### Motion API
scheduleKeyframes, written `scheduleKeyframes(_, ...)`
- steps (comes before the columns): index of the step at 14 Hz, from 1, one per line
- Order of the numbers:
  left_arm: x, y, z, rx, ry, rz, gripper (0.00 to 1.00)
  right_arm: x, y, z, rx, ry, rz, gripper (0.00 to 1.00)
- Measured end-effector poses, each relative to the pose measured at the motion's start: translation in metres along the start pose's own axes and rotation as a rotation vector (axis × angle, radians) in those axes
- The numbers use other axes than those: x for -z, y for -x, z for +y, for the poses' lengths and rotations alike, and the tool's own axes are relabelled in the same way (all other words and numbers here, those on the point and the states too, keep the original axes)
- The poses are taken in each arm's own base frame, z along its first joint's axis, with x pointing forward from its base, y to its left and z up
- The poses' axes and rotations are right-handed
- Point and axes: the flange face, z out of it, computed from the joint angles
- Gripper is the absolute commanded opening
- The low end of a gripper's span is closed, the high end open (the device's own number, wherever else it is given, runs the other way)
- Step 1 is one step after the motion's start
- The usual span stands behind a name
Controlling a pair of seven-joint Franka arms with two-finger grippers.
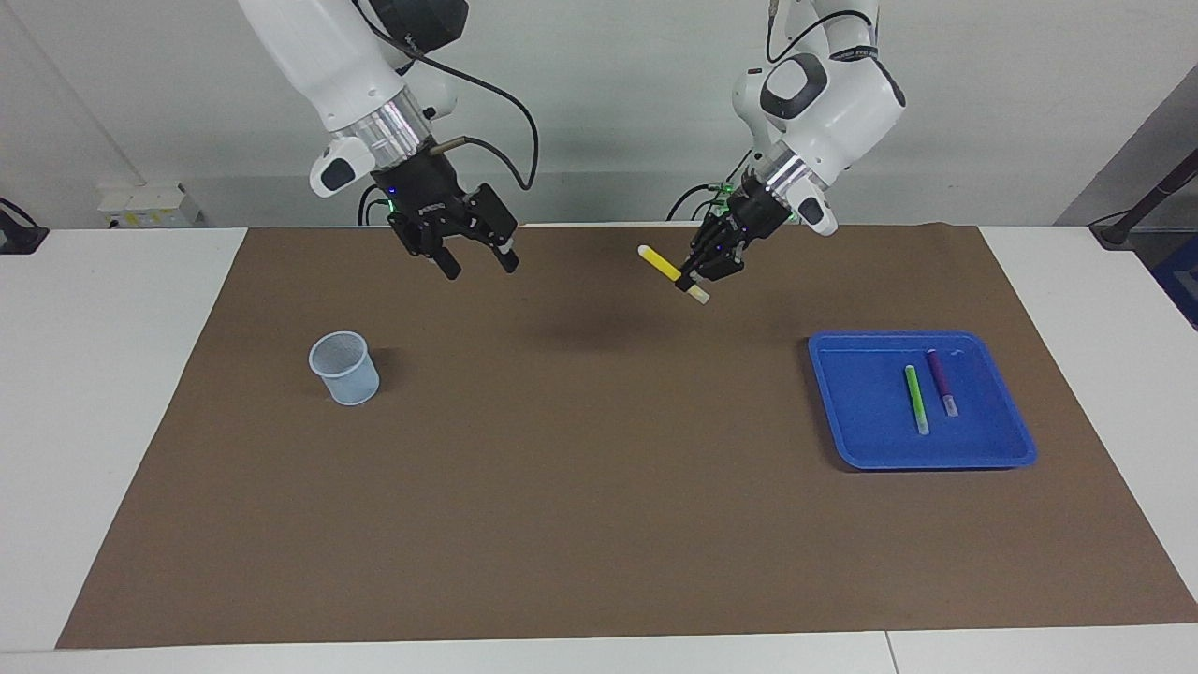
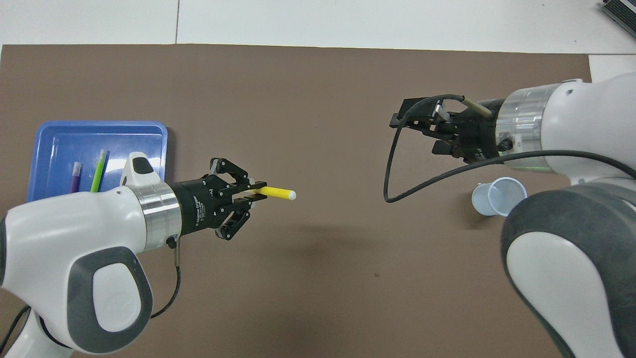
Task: Transfer and insert pens with both arms
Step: 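Close the right gripper on the yellow pen's free end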
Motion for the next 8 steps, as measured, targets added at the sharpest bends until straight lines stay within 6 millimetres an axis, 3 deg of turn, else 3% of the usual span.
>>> scheduleKeyframes(3,-0.009,0.015,-0.022,0.035,0.033,0.009,0.0,-0.012,0.012,-0.013,-0.105,-0.072,-0.026,1.0)
scheduleKeyframes(6,-0.01,0.018,-0.024,0.087,0.036,0.007,0.0,-0.031,0.028,-0.028,-0.165,-0.12,-0.007,1.0)
scheduleKeyframes(8,-0.009,0.017,-0.024,0.114,0.037,0.007,0.0,-0.052,0.053,-0.043,-0.196,-0.131,-0.015,1.0)
